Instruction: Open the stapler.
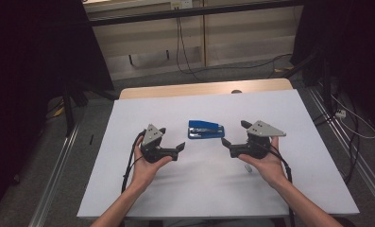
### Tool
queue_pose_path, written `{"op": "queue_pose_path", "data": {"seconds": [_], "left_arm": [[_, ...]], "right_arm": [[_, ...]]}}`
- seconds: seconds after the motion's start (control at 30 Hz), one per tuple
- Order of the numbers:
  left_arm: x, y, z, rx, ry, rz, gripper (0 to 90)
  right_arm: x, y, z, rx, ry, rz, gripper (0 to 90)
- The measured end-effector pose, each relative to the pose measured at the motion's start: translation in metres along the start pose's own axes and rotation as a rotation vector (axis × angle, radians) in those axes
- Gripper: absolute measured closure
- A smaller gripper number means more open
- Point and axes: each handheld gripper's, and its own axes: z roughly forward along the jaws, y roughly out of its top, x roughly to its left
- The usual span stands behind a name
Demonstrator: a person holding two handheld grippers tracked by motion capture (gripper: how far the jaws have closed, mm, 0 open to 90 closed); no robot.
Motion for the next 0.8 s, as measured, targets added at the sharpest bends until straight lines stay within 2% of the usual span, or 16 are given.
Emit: {"op": "queue_pose_path", "data": {"seconds": [0.03,0.2,0.23,0.33,0.5,0.57,0.63,0.8], "left_arm": [[0.000,0.002,0.002,-0.011,0.008,-0.002,5.1],[0.002,0.008,0.007,-0.006,0.014,0.000,5.0],[0.004,0.010,0.011,-0.011,0.023,0.021,5.4],[0.007,0.011,0.015,-0.007,0.015,0.010,6.0],[0.010,0.013,0.026,0.026,0.023,0.005,6.0],[0.011,0.016,0.031,0.012,0.023,0.003,6.0],[0.012,0.019,0.036,0.020,0.019,-0.004,5.9],[0.013,0.028,0.050,0.033,0.020,0.012,5.9]], "right_arm": [[0.000,0.000,0.001,0.003,0.003,0.005,3.8],[-0.001,0.001,0.005,0.006,0.010,0.008,5.8],[-0.001,0.003,0.007,0.005,0.009,0.013,5.4],[0.000,0.007,0.010,0.005,0.015,0.009,5.4],[0.002,0.011,0.023,0.016,0.020,-0.011,5.9],[0.001,0.011,0.029,0.026,0.015,-0.011,8.3],[0.000,0.012,0.035,0.036,0.016,-0.005,8.1],[0.000,0.016,0.045,0.034,0.012,-0.011,8.2]]}}
